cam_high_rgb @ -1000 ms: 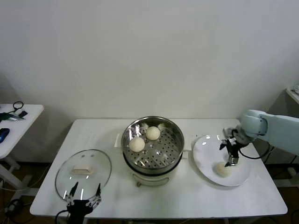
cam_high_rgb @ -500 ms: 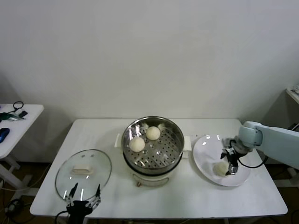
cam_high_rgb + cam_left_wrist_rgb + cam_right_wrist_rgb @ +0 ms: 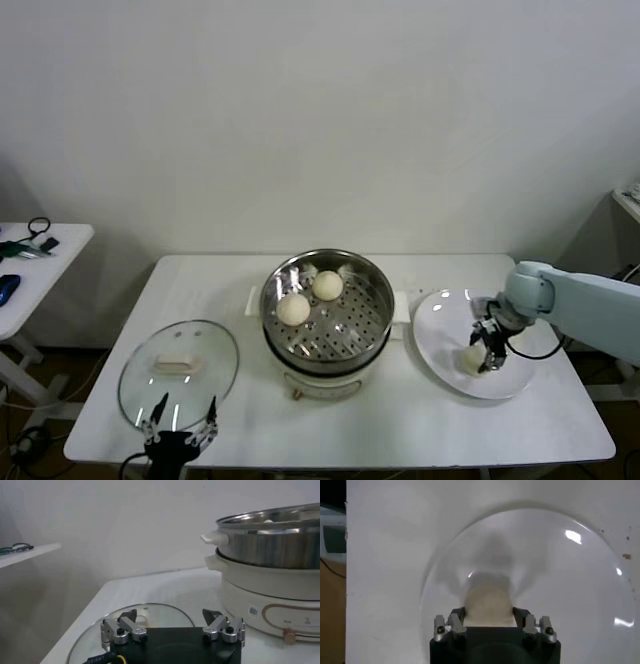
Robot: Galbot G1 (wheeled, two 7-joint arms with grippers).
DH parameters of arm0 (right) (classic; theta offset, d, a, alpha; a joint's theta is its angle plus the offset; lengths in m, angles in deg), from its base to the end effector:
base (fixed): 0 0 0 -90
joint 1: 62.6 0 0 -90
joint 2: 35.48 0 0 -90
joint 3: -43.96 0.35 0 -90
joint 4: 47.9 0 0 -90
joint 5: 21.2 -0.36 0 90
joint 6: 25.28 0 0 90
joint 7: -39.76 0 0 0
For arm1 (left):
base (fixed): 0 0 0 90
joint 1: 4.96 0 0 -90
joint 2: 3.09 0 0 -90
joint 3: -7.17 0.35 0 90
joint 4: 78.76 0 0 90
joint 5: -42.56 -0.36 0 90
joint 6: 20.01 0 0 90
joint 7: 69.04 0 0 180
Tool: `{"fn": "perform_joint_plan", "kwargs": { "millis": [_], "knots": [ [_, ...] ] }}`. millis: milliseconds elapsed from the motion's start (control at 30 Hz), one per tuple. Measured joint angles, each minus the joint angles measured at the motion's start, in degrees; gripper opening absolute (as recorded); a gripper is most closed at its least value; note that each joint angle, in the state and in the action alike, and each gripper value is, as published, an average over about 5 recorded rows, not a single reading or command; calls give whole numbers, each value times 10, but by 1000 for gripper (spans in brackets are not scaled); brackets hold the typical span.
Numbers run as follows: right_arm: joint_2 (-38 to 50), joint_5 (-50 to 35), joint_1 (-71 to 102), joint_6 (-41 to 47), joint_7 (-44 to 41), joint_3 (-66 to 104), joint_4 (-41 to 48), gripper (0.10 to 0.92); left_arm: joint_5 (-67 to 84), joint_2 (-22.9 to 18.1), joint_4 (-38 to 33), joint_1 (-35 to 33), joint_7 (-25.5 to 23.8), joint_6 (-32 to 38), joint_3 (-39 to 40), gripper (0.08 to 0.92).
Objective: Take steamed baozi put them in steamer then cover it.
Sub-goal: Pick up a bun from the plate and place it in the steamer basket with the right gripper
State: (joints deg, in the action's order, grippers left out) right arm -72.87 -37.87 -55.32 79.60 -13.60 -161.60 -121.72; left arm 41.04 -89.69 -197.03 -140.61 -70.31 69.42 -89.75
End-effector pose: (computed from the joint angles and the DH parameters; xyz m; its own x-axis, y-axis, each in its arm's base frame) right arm 0.4982 -0.1684 -0.2140 -0.0582 -0.0392 0.9975 -0.9977 -0.0331 -0.0595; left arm 0.0935 0.0488 -0.3487 -0.9513 -0.0573 0.3030 -0.0131 0.9892 0.1457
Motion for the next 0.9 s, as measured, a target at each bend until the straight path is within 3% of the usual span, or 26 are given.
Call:
{"fn": "perform_joint_plan", "kwargs": {
  "millis": [433, 900],
  "knots": [
    [-84, -22, -243, -171, -73, -67, -17, 658, -14, -2, -6, 1, -1, -6, 7, 823],
    [-215, 39, -313, -298, -73, -46, -156, 654, -17, -4, -12, -7, 1, -5, 2, 823]
  ]
}}
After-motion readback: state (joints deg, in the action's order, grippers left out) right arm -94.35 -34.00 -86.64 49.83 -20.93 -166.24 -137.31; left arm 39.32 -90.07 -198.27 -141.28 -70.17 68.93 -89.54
